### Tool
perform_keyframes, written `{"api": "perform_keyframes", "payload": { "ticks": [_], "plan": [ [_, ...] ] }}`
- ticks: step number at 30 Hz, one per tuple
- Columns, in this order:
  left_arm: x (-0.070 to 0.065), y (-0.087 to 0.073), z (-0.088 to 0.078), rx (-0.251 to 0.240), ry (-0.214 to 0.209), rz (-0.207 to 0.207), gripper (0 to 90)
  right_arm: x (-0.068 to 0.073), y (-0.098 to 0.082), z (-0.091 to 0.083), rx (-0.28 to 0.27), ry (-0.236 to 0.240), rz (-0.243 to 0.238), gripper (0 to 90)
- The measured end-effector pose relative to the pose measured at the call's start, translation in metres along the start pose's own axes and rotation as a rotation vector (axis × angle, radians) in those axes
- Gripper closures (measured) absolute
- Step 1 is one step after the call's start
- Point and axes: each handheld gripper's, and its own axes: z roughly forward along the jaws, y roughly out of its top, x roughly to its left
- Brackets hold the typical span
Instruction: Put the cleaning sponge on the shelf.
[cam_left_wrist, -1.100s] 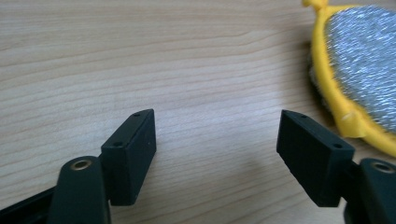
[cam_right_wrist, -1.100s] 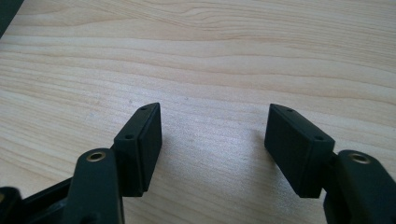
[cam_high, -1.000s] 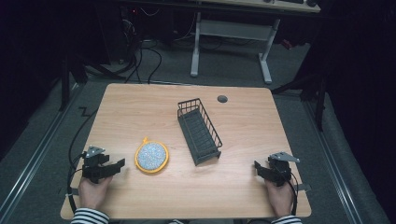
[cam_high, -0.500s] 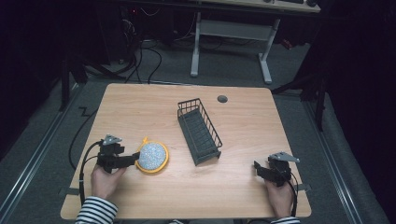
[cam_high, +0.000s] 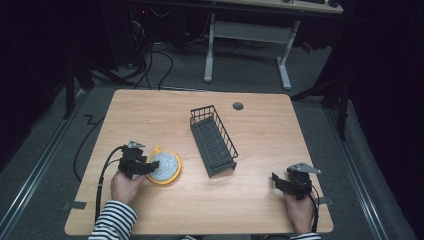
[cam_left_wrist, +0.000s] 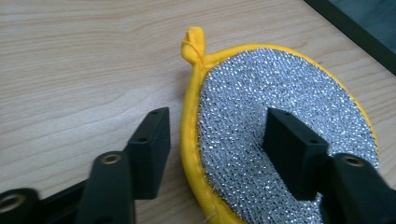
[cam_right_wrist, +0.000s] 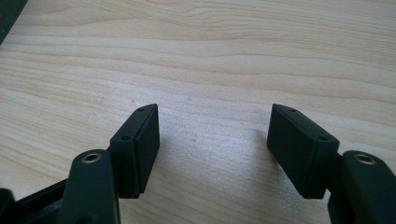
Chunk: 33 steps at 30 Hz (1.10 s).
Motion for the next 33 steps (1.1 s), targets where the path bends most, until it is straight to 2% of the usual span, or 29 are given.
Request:
{"api": "perform_keyframes", "payload": {
  "ticks": [4, 8, 10, 11, 14, 21, 27, 33],
  "plan": [
    [0.002, 0.001, 0.001, 0.017, -0.011, -0.014, 49.1, 0.000, 0.000, 0.000, 0.000, 0.000, 0.000, 34.4],
    [0.006, 0.001, 0.003, 0.033, -0.052, -0.046, 59.3, 0.000, 0.000, 0.000, 0.000, 0.000, 0.000, 34.4],
    [0.007, 0.002, 0.002, 0.035, -0.059, -0.052, 62.6, 0.000, 0.000, 0.000, 0.000, -0.001, 0.000, 34.4],
    [0.009, 0.002, 0.002, 0.030, -0.070, -0.050, 68.3, 0.000, 0.000, 0.000, 0.000, 0.000, 0.000, 34.4],
    [0.009, 0.002, 0.001, 0.021, -0.074, -0.047, 75.3, 0.000, 0.000, 0.000, 0.000, 0.000, 0.002, 34.4],
    [0.006, 0.002, -0.001, 0.000, -0.067, -0.037, 79.4, 0.000, 0.000, 0.000, 0.000, 0.002, 0.003, 34.4],
    [0.010, 0.003, -0.007, -0.017, -0.095, -0.047, 80.7, 0.000, 0.000, 0.000, 0.000, 0.001, 0.003, 34.4],
    [0.010, 0.004, -0.016, -0.041, -0.102, -0.050, 81.0, 0.000, 0.000, 0.000, 0.000, 0.002, 0.002, 34.3]
  ]
}}
